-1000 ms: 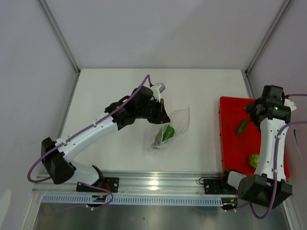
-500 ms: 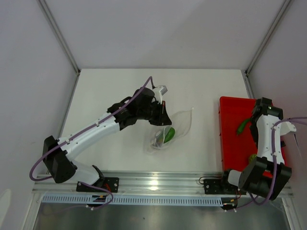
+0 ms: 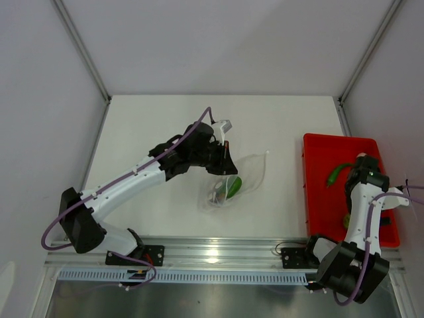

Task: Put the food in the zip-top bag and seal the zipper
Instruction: Pick up the fake vegetable from the bin.

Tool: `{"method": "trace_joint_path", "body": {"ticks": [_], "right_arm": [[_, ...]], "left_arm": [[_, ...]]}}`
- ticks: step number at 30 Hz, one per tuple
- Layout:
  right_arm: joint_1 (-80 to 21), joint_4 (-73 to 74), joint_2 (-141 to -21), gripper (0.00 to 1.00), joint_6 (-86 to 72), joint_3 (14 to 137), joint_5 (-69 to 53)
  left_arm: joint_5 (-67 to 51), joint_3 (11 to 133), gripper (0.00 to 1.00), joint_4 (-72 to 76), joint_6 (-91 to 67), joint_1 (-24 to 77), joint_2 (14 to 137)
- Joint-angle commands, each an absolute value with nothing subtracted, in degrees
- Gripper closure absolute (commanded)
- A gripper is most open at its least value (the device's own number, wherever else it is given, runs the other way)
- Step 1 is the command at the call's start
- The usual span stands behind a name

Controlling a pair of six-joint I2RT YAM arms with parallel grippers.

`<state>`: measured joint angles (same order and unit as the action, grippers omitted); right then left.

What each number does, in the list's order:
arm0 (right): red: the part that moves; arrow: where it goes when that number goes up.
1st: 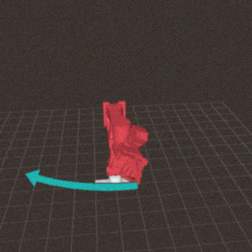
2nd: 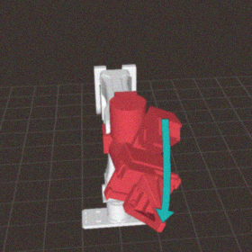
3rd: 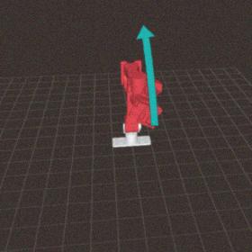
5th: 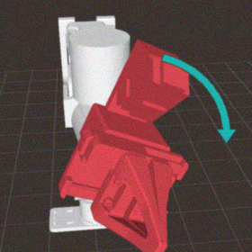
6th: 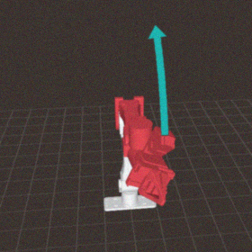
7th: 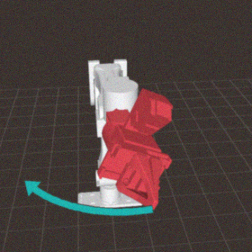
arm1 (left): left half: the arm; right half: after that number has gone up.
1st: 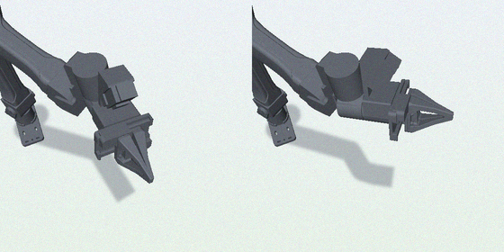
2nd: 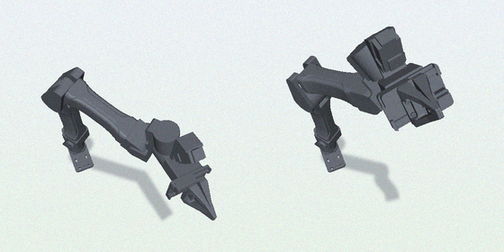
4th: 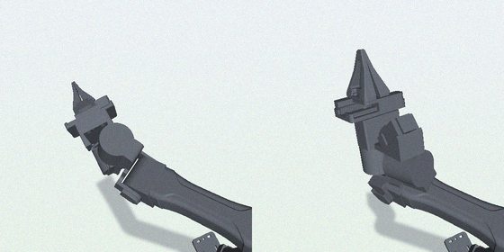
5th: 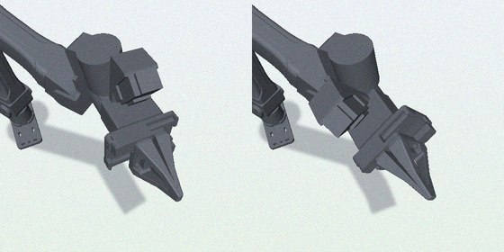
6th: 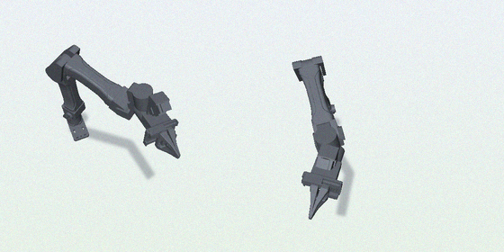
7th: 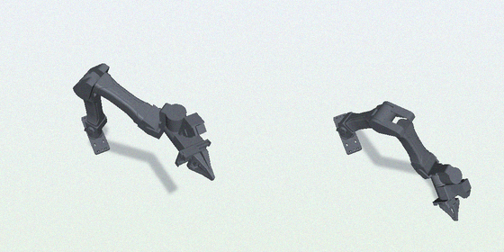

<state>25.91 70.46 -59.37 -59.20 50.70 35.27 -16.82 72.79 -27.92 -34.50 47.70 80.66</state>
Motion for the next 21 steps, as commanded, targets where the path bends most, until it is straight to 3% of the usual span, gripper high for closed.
{"method": "trace_joint_path", "body": {"ticks": [1, 21], "right_arm": [[26.98, 63.64, -57.65, 0.04, -56.78, 50.19, 36.03], [36.83, 45.80, -69.78, 0.04, -51.77, 42.01, 29.62]], "left_arm": [[-17.67, 72.42, 0.99, -26.28, -34.37, 47.55, 79.01], [-16.79, 73.12, 0.99, -27.07, -33.49, 47.46, 80.42]]}}
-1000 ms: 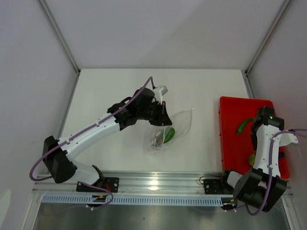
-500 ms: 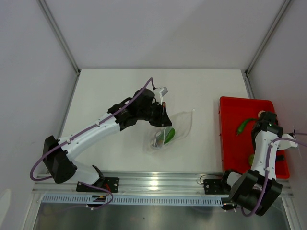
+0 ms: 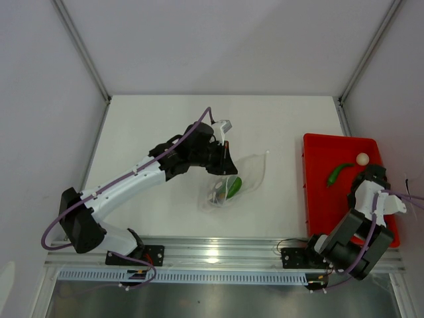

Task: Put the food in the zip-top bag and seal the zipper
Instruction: Pick up the fake vegetable from the bin.

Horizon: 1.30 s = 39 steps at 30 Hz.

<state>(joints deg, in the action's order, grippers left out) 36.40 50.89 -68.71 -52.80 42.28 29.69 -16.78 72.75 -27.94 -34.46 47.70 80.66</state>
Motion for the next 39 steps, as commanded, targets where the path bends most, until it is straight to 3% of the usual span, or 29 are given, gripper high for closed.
{"method": "trace_joint_path", "body": {"ticks": [1, 7, 13, 16, 18, 19, 22, 23, 30, 35, 39], "right_arm": [[36.83, 45.36, -70.22, 0.04, -51.59, 41.66, 29.45], [37.18, 42.63, -73.83, 0.05, -51.42, 40.70, 30.76], [37.18, 40.08, -74.62, 0.17, -49.75, 39.46, 30.41], [37.27, 39.73, -74.18, 0.31, -48.87, 39.11, 30.59], [37.27, 39.38, -73.22, 0.52, -47.99, 39.29, 29.80], [37.27, 39.55, -71.91, 0.70, -47.12, 39.46, 29.45], [37.18, 41.47, -68.75, 0.97, -45.27, 41.48, 28.48], [36.92, 42.09, -67.86, 1.00, -44.83, 42.35, 28.04], [24.63, 50.44, -59.60, 1.00, -41.31, 56.67, 23.21], [2.79, 49.66, -57.65, 1.00, -37.44, 67.92, 11.44], [-17.45, 50.45, -60.38, 1.00, -37.09, 74.08, 11.16]], "left_arm": [[-16.70, 73.21, 0.99, -27.16, -33.40, 47.37, 80.51], [-16.61, 73.21, 1.00, -27.16, -33.40, 47.11, 80.68], [-17.05, 73.13, 0.99, -27.07, -33.40, 46.85, 80.95], [-17.05, 73.30, 0.99, -26.90, -33.49, 46.84, 81.12], [-17.05, 73.30, 0.99, -26.98, -33.49, 46.76, 81.21], [-17.05, 73.13, 1.00, -26.98, -33.49, 46.67, 81.12], [-17.23, 73.21, 0.99, -26.89, -33.49, 46.67, 81.30], [-17.23, 73.13, 0.99, -26.89, -33.57, 46.67, 81.30], [-17.40, 73.21, 0.99, -26.72, -33.75, 46.49, 81.91], [-17.14, 73.30, 0.99, -26.72, -33.75, 46.23, 81.91], [-17.05, 73.39, 1.00, -26.89, -33.84, 46.23, 82.27]]}}
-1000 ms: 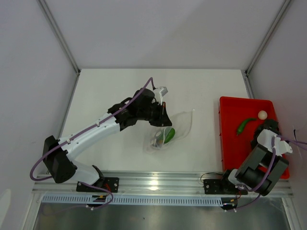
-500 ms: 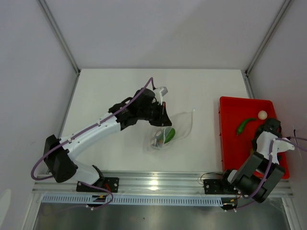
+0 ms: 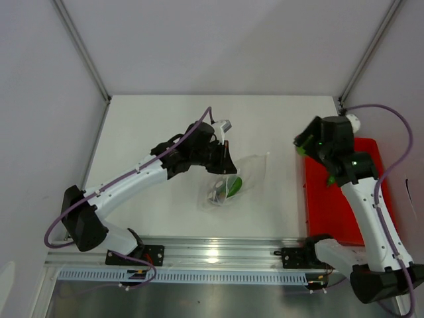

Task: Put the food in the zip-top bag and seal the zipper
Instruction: Pick up the fake vegetable from the bin, then place the fake vegetable in the zipper food storage bag.

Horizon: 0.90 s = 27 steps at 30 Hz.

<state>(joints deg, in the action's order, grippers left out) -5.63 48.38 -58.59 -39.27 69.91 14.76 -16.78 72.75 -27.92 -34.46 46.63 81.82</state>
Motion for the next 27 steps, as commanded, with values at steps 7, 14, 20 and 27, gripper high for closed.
{"method": "trace_joint_path", "body": {"ticks": [7, 14, 20, 27], "right_arm": [[-40.24, 49.57, -70.04, 0.95, -35.77, 77.34, 10.28], [-48.16, 49.40, -73.04, 0.93, -37.35, 75.50, 12.14], [-51.68, 49.66, -72.16, 0.92, -39.20, 74.71, 14.23], [-54.14, 50.09, -70.31, 0.85, -40.08, 74.27, 14.15]], "left_arm": [[-16.79, 73.21, 0.99, -26.89, -33.93, 46.14, 82.44], [-15.73, 73.48, 0.99, -27.07, -33.49, 46.14, 82.18], [-16.00, 73.65, 0.99, -27.25, -33.57, 46.05, 82.44], [-16.44, 73.74, 0.99, -27.16, -33.57, 45.79, 82.71]]}}
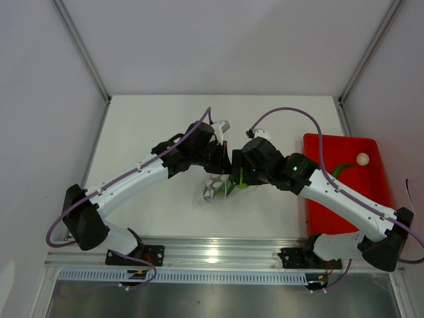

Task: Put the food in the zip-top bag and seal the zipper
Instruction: Place the fake vegetable in the zipper food storage bag.

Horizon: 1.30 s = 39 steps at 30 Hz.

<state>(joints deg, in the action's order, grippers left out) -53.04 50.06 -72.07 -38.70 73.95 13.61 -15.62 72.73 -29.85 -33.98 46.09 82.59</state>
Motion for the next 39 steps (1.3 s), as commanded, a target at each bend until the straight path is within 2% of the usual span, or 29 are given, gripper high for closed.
{"method": "trace_joint_path", "body": {"ticks": [1, 4, 5, 8, 9, 10, 13, 14, 22, 28, 31, 36, 39], "right_arm": [[-54.49, 50.27, -69.96, 0.85, -40.17, 74.27, 15.19], [-54.49, 50.18, -68.91, 0.67, -40.34, 73.39, 15.47], [-54.49, 50.27, -68.91, 0.55, -40.34, 73.21, 15.47], [-54.58, 51.06, -69.96, 0.38, -40.34, 73.13, 16.95], [-54.49, 51.24, -71.01, 0.35, -40.52, 73.21, 17.66], [-54.49, 51.68, -71.62, 0.26, -40.60, 73.47, 18.54], [-54.49, 52.38, -74.52, 0.22, -40.34, 74.88, 20.56], [-54.58, 52.90, -75.23, 0.01, -40.52, 75.40, 21.26], [-53.27, 53.35, -76.29, 0.01, -39.11, 81.64, 27.06], [-47.30, 60.97, -69.71, 0.01, -43.41, 83.76, 32.33], [-39.13, 64.32, -62.77, 0.01, -45.61, 81.92, 35.14], [-19.39, 61.18, -50.30, 0.01, -41.58, 75.43, 34.19], [-8.64, 59.41, -49.65, 0.01, -38.85, 71.82, 32.53]], "left_arm": [[-16.52, 73.83, 0.99, -27.07, -33.57, 45.79, 82.71], [-16.44, 73.74, 0.99, -27.16, -33.66, 45.79, 82.44], [-16.44, 73.74, 0.99, -27.07, -33.66, 45.79, 82.44], [-16.61, 73.65, 1.00, -27.07, -33.75, 45.79, 82.27], [-16.70, 73.48, 0.99, -27.16, -33.75, 45.79, 82.18], [-16.79, 73.48, 0.99, -27.07, -33.75, 45.79, 82.18], [-16.79, 73.56, 1.00, -27.07, -33.75, 45.79, 82.00], [-16.79, 73.56, 0.99, -27.07, -33.75, 45.79, 82.00], [-16.79, 73.39, 1.00, -27.07, -33.75, 45.79, 81.39], [-17.31, 73.39, 0.99, -27.07, -33.75, 45.70, 81.39], [-17.75, 73.39, 0.99, -26.90, -33.84, 45.70, 81.56], [-18.37, 73.39, 0.99, -26.63, -34.19, 45.70, 81.91], [-18.81, 73.48, 0.99, -26.54, -34.37, 45.62, 82.00]]}}
